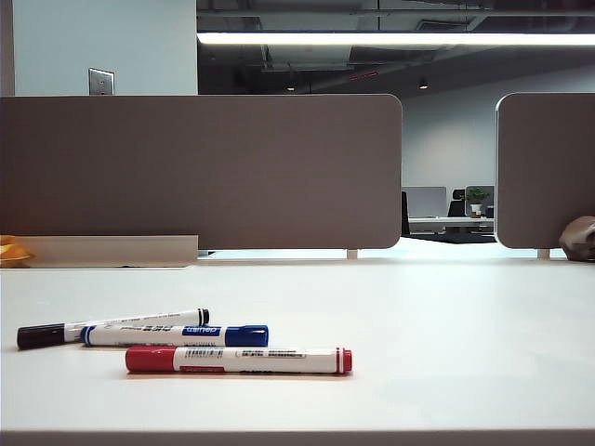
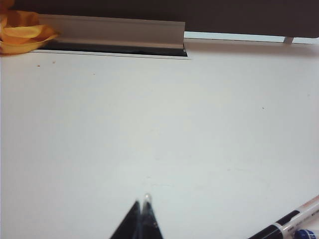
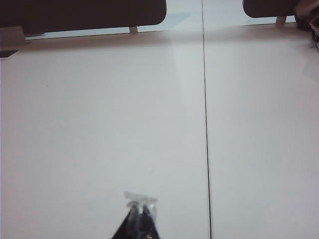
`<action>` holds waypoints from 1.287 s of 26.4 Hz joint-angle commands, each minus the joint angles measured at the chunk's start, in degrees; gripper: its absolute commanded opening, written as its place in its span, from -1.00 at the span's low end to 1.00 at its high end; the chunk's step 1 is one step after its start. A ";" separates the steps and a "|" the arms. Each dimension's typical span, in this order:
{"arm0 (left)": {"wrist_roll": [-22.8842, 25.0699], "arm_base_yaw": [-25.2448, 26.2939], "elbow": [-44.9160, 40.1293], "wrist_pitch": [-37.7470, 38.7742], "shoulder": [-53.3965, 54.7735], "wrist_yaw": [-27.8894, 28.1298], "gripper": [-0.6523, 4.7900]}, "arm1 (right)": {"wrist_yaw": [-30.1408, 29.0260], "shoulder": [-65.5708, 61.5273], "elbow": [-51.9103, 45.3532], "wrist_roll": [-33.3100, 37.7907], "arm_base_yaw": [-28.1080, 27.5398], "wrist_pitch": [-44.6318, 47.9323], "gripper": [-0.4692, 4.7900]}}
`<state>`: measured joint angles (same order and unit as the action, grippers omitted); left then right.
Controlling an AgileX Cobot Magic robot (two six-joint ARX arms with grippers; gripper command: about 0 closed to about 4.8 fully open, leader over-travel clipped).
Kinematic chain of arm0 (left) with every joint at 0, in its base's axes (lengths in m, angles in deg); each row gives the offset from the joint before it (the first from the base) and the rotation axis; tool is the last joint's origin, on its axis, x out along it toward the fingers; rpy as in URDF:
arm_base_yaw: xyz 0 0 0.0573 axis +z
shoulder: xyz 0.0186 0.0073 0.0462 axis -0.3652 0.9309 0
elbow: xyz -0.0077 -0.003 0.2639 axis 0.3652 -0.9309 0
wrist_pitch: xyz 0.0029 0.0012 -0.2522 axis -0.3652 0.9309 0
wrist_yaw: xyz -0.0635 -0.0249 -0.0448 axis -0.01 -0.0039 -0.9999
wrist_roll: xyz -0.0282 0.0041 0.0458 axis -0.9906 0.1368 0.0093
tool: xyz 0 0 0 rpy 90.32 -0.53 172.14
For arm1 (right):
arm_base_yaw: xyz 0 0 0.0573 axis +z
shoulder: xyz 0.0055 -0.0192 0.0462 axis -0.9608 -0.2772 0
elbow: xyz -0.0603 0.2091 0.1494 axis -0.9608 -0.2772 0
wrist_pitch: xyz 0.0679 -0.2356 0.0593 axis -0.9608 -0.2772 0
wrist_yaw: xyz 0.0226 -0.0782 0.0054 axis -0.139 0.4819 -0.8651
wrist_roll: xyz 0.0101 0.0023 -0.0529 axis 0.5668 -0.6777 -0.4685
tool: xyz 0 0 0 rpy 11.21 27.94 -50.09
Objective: Pick up the markers one by one and line them up horizontally in a straight line on the table.
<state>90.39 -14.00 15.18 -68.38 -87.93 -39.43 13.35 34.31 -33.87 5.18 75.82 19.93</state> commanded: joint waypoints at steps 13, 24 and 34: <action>-2.19 0.02 0.20 -0.04 0.04 0.26 -0.78 | -0.09 0.02 -0.39 -4.72 -0.09 0.96 -0.82; -17.38 0.02 12.55 -7.39 0.04 -3.82 -0.78 | -16.83 0.02 -0.22 4.09 -0.02 9.68 -0.83; -10.45 0.02 26.82 8.74 0.09 -8.72 -0.78 | -26.49 0.02 6.08 38.16 -0.11 17.92 -0.83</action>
<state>76.47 -13.91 40.33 -63.09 -87.89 -47.78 -10.56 34.29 -29.83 42.47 75.76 35.25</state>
